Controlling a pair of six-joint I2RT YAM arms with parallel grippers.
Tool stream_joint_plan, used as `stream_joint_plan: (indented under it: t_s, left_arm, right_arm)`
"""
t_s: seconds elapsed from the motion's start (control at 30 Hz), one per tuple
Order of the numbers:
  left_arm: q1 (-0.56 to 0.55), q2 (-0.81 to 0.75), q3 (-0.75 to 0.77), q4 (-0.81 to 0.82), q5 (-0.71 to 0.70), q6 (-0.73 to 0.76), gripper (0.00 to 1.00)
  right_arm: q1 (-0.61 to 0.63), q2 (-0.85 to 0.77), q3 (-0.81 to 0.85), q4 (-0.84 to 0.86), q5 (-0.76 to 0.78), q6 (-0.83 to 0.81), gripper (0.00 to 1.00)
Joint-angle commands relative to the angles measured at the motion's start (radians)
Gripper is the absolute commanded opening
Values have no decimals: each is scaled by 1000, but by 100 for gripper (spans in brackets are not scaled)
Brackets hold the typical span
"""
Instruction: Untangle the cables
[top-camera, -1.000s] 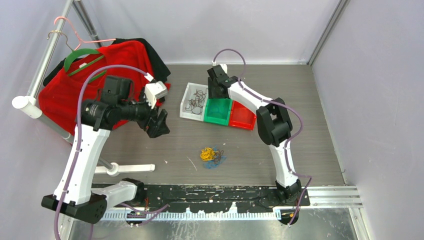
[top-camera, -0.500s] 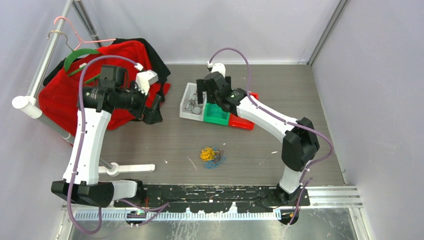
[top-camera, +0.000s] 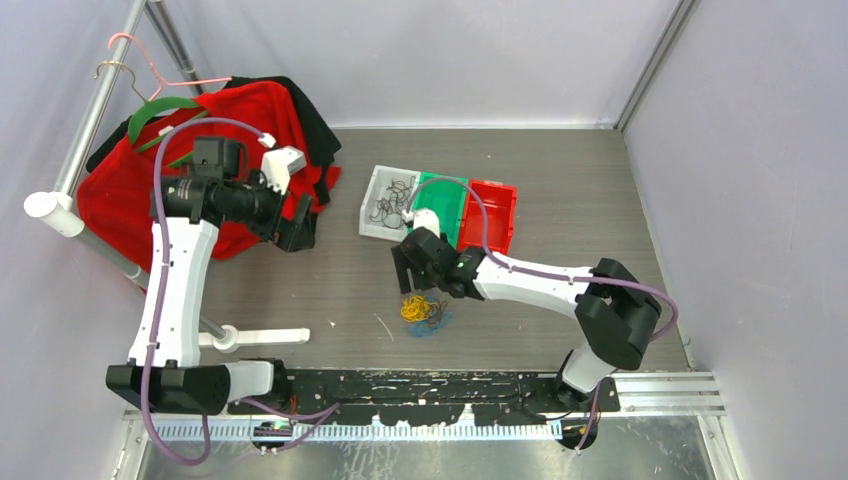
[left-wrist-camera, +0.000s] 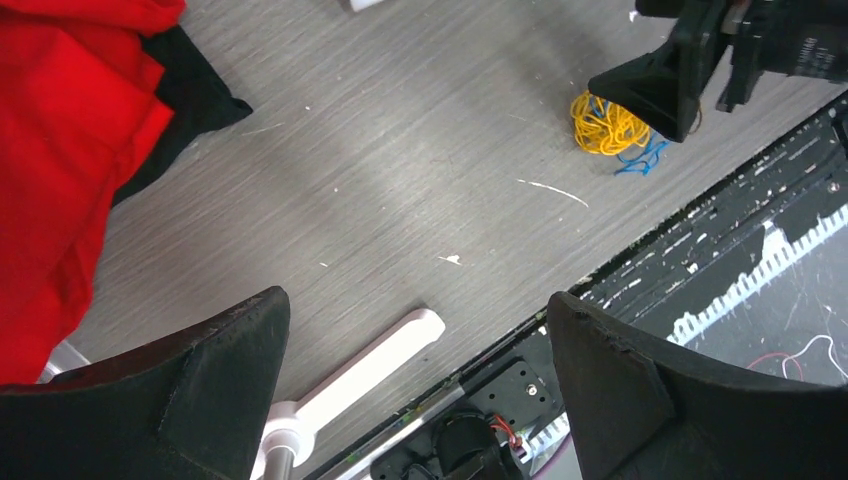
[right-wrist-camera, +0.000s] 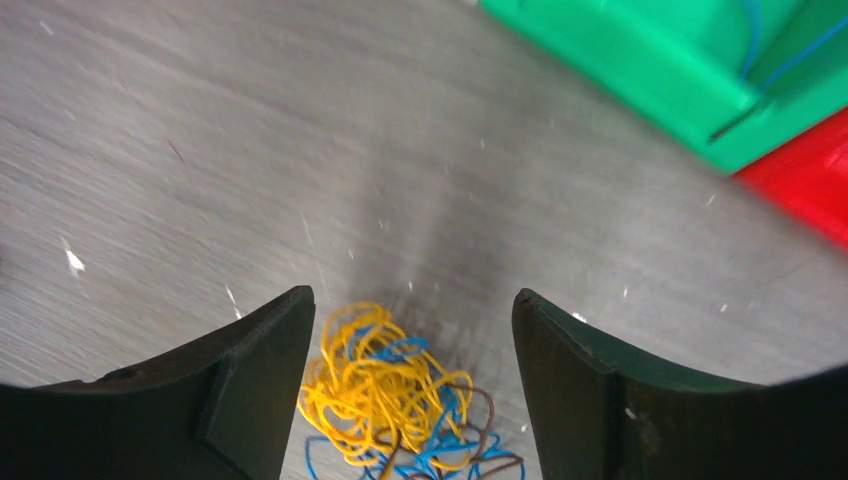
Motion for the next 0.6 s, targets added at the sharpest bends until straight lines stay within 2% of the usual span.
stream_joint_plan:
  t_s: [0.0, 0.23, 0.4, 0.43, 0.5, 0.53, 0.57]
  left_arm:
    - [4, -53, -20, -34, 83, 47, 100]
    - [4, -56, -55, -65, 155, 94, 99]
    - [2, -44, -66, -85, 175, 111, 99]
    - [2, -38, -62, -90, 176, 110, 100]
    - [2, -27, -53, -106, 181, 113, 100]
    - [2, -23, -47, -114, 184, 117, 99]
    - [2, -21, -44, -126, 189, 124, 99]
  right_arm:
    - [-14, -76, -78, 63, -61, 78, 75]
    - [-13, -101, -124, 28, -103, 103, 60]
    - [-12, -84, -145, 56, -160, 141, 37]
    - [-13, -81, -148, 64, -171, 148, 35]
    - [-12, -78, -134, 60, -176, 163, 36]
    - [-13, -77, -121, 35, -170, 165, 40]
    - [-14, -79, -100, 2, -157, 163, 53]
